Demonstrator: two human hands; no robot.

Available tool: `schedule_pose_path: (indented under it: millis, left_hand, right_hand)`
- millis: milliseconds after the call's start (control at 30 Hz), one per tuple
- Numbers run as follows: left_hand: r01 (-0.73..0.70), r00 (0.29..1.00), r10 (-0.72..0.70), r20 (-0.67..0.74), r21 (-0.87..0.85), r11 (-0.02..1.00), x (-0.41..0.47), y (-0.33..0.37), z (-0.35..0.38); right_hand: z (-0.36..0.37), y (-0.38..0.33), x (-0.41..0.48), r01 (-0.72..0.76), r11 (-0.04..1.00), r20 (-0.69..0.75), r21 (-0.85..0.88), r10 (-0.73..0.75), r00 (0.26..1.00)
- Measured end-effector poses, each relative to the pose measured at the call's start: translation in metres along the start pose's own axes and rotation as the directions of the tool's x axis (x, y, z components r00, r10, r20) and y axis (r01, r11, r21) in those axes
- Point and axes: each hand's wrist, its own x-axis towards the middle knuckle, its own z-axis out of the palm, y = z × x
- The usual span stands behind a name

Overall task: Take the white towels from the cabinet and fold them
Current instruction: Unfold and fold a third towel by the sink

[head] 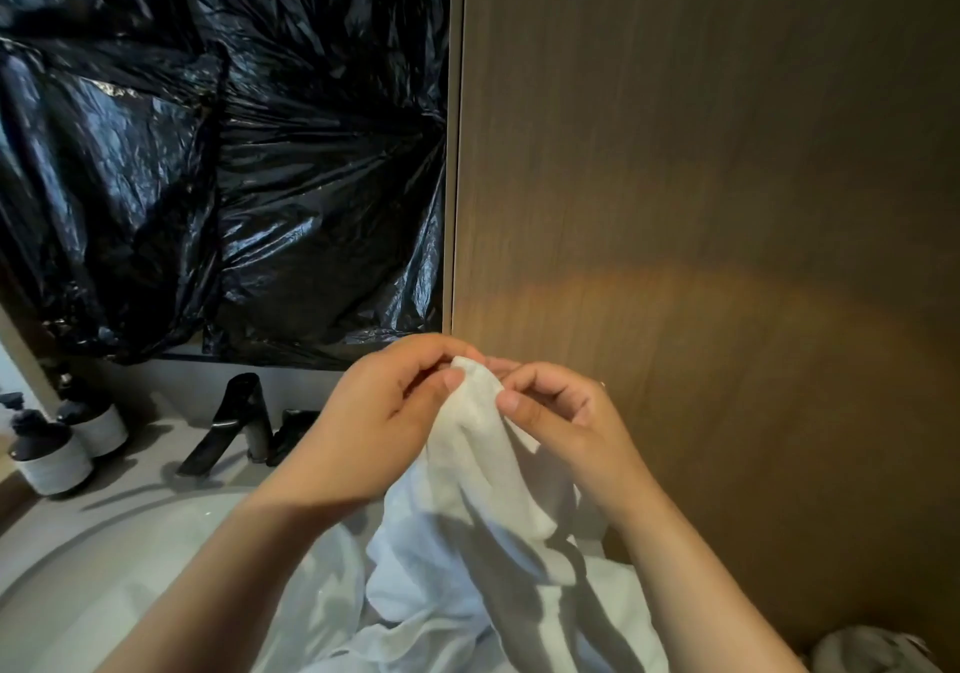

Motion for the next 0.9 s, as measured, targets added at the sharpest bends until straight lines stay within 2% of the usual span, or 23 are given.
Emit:
schedule_pose_path:
  millis: [100, 333, 433, 633, 733, 833, 900]
  left_hand:
    - [-0.024, 0.999, 0.026, -0.025, 0.050, 0.998, 0.014, 0.005, -0.007]
    - [-0.106, 0.974, 0.126, -0.189, 0.113, 0.988, 0.049, 0.020, -0.020]
    - [-0.145, 0.954, 0.165, -0.250, 0.096, 0.985, 0.064, 0.033, -0.023]
    - [-0.191, 0.931, 0.184, -0.316, 0.010, 0.982, 0.083, 0.048, -0.021]
    - [-0.139, 0.942, 0.125, -0.311, -0.023, 0.990, 0.081, 0.033, -0.014]
    - [-0.024, 0.956, 0.016, -0.294, -0.023, 0.999, 0.069, 0.000, 0.001]
    - [0.045, 0.965, -0.044, -0.258, -0.003, 0.999, 0.056, -0.024, 0.012]
  right_hand:
    - [-0.003, -0.010, 0.008, 0.034, 0.999, -0.017, -0.001, -0.034, 0.999]
    - [-0.021, -0.042, 0.018, 0.154, 0.947, 0.071, -0.280, -0.140, 0.988]
    - [-0.030, -0.056, 0.018, 0.196, 0.931, 0.081, -0.309, -0.180, 0.980]
    - [-0.038, -0.083, 0.022, 0.323, 0.894, -0.015, -0.310, -0.344, 0.939]
    - [-0.040, -0.077, 0.023, 0.252, 0.920, -0.014, -0.299, -0.268, 0.963]
    - [-0.044, -0.046, 0.014, 0.056, 0.945, 0.059, -0.322, -0.039, 0.997]
    - [-0.048, -0.020, 0.001, -0.062, 0.922, 0.097, -0.383, 0.107, 0.990]
